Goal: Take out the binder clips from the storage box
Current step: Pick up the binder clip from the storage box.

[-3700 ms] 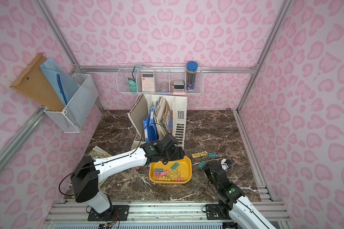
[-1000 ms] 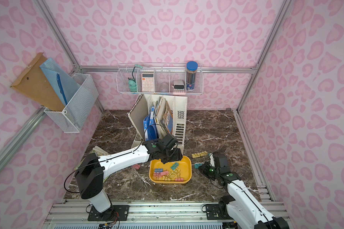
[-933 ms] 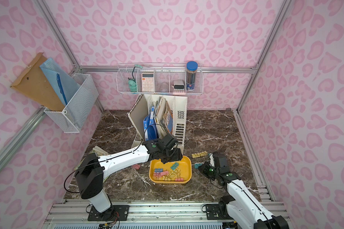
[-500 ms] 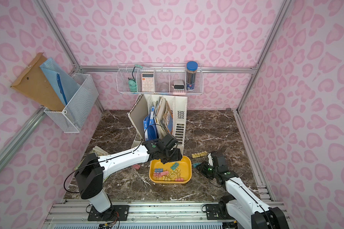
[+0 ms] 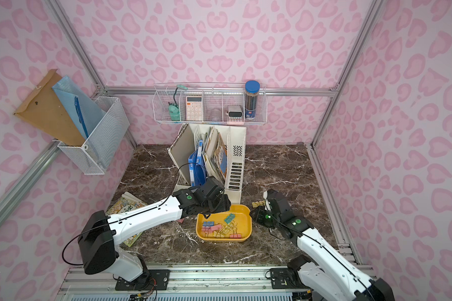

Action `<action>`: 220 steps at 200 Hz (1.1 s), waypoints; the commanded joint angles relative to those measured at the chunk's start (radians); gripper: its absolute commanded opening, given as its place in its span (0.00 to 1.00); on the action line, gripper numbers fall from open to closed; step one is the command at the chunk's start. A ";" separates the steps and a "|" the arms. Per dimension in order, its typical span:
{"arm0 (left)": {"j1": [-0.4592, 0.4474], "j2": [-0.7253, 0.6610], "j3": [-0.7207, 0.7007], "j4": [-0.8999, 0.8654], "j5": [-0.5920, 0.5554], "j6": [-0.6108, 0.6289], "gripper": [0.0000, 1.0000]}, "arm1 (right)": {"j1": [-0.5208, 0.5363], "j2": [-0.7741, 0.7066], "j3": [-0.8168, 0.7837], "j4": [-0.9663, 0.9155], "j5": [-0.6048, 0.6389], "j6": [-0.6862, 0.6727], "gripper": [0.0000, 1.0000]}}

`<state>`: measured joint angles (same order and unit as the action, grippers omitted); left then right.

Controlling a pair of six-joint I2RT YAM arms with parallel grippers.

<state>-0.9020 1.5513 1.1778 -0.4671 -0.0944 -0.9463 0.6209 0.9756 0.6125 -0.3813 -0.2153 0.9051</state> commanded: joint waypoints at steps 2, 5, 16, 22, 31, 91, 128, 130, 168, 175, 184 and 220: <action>0.002 -0.044 -0.030 -0.006 -0.098 -0.030 0.66 | 0.147 0.123 0.095 0.023 0.166 0.030 0.35; 0.002 -0.051 -0.036 -0.008 -0.104 -0.034 0.66 | 0.158 0.137 0.101 0.036 0.166 0.035 0.35; 0.002 -0.079 -0.060 -0.017 -0.135 -0.050 0.65 | 0.163 0.204 0.111 0.067 0.140 0.057 0.35; 0.002 -0.094 -0.074 -0.029 -0.152 -0.069 0.65 | 0.168 0.233 0.116 0.079 0.138 0.062 0.36; 0.003 -0.114 -0.096 -0.029 -0.167 -0.080 0.64 | 0.173 0.277 0.121 0.099 0.133 0.058 0.37; 0.006 -0.175 -0.161 -0.046 -0.186 -0.103 0.65 | 0.175 0.429 0.118 0.199 0.029 0.041 0.37; 0.007 -0.175 -0.155 -0.064 -0.192 -0.104 0.65 | 0.174 0.503 0.129 0.229 0.002 0.047 0.24; 0.006 -0.176 -0.155 -0.064 -0.192 -0.105 0.65 | 0.174 0.504 0.130 0.228 0.002 0.047 0.24; 0.006 -0.168 -0.144 -0.070 -0.191 -0.097 0.65 | 0.173 0.503 0.131 0.219 0.033 0.053 0.16; 0.006 -0.165 -0.141 -0.068 -0.187 -0.096 0.65 | 0.172 0.500 0.133 0.220 0.034 0.057 0.15; 0.006 -0.161 -0.136 -0.066 -0.182 -0.092 0.65 | 0.173 0.491 0.133 0.220 0.041 0.062 0.14; 0.006 -0.151 -0.121 -0.066 -0.171 -0.091 0.65 | 0.169 0.442 0.112 0.256 0.042 0.087 0.03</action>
<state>-0.8967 1.3979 1.0485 -0.5217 -0.2726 -1.0439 0.7914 1.4414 0.7319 -0.1589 -0.1875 0.9672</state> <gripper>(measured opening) 0.649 0.080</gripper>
